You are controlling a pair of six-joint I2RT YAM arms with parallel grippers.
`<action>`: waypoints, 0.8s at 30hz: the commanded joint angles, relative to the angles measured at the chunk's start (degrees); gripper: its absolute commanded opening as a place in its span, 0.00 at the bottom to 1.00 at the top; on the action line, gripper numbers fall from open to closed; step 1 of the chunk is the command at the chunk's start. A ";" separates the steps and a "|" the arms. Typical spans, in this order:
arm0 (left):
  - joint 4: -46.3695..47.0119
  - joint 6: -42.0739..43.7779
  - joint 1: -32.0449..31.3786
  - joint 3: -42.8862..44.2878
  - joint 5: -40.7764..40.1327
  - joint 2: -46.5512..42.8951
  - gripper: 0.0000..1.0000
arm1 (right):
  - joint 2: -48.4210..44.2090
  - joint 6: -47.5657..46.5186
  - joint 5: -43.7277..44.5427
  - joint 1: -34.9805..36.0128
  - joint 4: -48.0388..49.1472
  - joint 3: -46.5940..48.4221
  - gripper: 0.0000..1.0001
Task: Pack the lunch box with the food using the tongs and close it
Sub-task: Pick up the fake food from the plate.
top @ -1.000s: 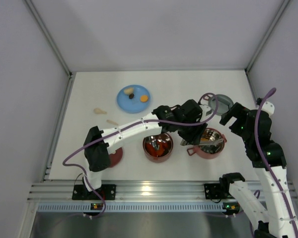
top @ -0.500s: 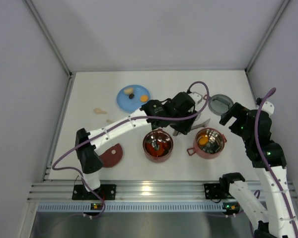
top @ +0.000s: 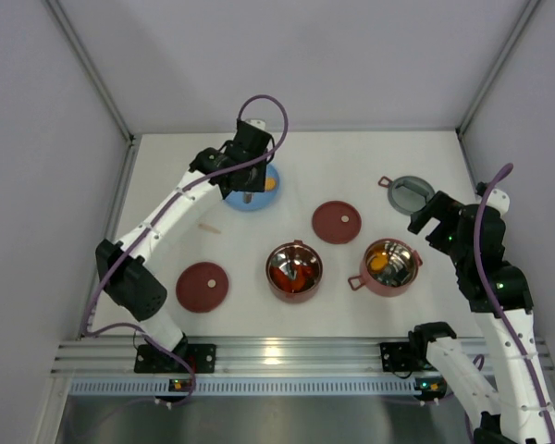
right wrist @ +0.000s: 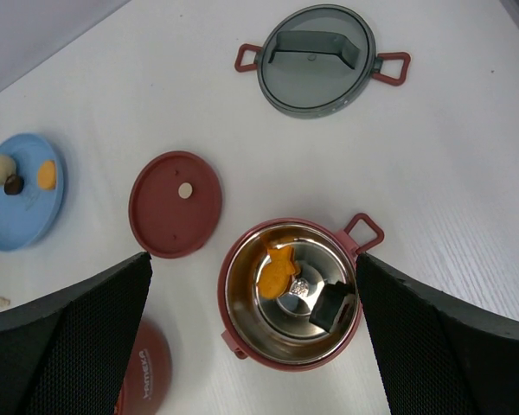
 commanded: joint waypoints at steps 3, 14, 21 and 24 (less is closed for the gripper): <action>2.11 -0.52 4.62 -0.74 -3.65 2.34 0.43 | 0.28 -0.60 -0.55 -0.59 1.79 0.11 0.99; 3.17 -0.52 8.67 1.28 -5.58 8.23 0.45 | 0.54 -1.12 -0.56 -0.59 1.79 -0.16 1.00; 3.69 0.09 9.29 1.63 -5.50 9.63 0.45 | 0.54 -1.21 -0.82 -0.50 1.96 -0.33 0.99; 3.69 0.27 9.55 2.07 -5.41 9.72 0.45 | 0.54 -1.21 -0.82 -0.59 1.96 -0.33 0.99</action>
